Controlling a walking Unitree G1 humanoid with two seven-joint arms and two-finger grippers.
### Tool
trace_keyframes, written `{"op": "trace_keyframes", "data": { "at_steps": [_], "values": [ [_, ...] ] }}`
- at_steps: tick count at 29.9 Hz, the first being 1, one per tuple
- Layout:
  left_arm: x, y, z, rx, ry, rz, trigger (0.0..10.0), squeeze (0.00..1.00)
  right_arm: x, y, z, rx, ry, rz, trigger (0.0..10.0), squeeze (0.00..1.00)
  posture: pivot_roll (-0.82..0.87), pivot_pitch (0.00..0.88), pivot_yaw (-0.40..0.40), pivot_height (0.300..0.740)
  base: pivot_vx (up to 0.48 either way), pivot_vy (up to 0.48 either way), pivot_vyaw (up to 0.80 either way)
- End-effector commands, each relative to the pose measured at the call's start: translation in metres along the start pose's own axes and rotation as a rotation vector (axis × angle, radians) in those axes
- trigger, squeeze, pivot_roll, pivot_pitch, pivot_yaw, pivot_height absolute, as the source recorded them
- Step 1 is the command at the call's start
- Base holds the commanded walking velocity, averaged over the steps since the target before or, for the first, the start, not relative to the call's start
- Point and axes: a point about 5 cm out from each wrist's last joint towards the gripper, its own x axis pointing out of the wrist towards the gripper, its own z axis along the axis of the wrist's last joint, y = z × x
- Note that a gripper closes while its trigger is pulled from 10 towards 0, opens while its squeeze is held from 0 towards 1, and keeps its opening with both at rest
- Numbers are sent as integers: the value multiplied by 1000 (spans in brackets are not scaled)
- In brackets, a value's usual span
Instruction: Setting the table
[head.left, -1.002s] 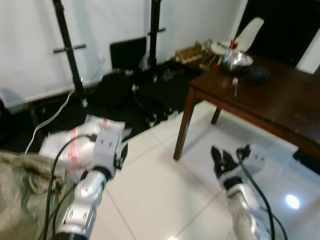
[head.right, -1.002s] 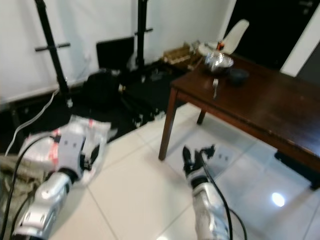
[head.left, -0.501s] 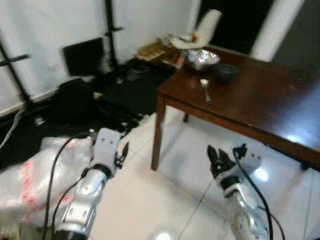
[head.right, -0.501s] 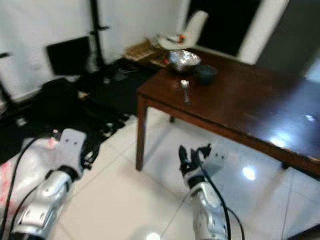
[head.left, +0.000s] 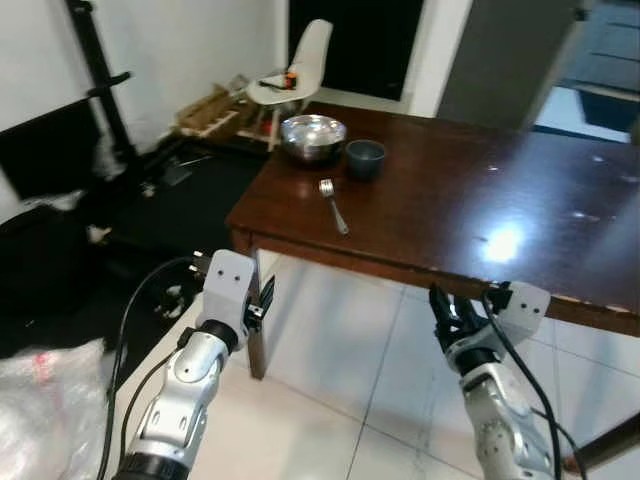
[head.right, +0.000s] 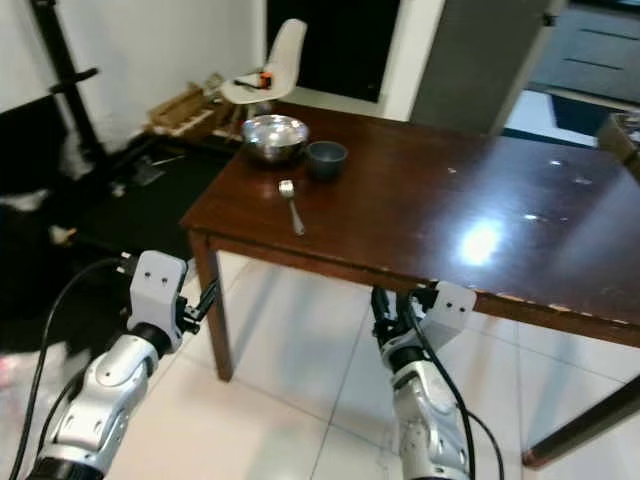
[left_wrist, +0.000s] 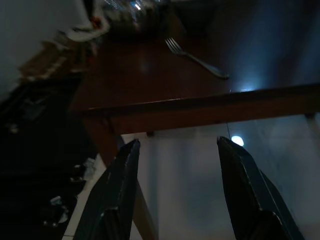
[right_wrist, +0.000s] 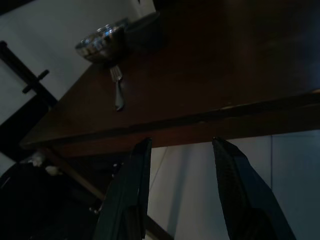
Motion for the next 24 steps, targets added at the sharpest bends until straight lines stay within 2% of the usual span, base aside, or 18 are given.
{"op": "trace_keyframes", "data": {
  "at_steps": [1,5,9,13,14,15,17,18,21,24],
  "values": [
    [0,-2,1,-6,1,-11,10000,0,0,-2,2,-8,2,-8,10000,0,-29,0,67,740,480,0,-744],
    [2,-6,8,-15,-19,-22,10000,0,2,1,11,-55,-27,8,10000,0,-32,0,71,740,480,0,-742],
    [3,-6,9,-15,-21,-21,10000,0,4,6,17,-123,-40,46,10000,0,-30,0,73,740,480,0,0],
    [3,-4,9,-21,-14,-5,10000,0,5,20,19,-187,-27,141,10000,0,-27,0,74,740,480,0,0],
    [2,-2,8,-19,-10,5,10000,0,5,29,18,-206,-14,207,10000,0,-27,0,75,740,480,0,0],
    [2,-2,8,-19,-10,5,10000,0,5,29,18,-206,-14,207,10000,0,-27,0,75,740,480,0,0],
    [1,2,7,-16,2,30,10000,0,5,45,16,-241,14,315,10000,0,-23,0,75,740,480,0,0],
    [1,2,7,-16,2,30,10000,0,5,45,16,-241,14,315,10000,0,-23,0,75,740,480,0,0],
    [-3,12,3,-10,21,88,10000,0,2,62,9,-281,71,426,10000,0,-18,0,73,740,480,0,0],
    [-10,28,-1,-5,38,168,10000,0,2,73,0,-303,110,480,10000,0,-5,0,65,740,454,0,0]
  ]
}}
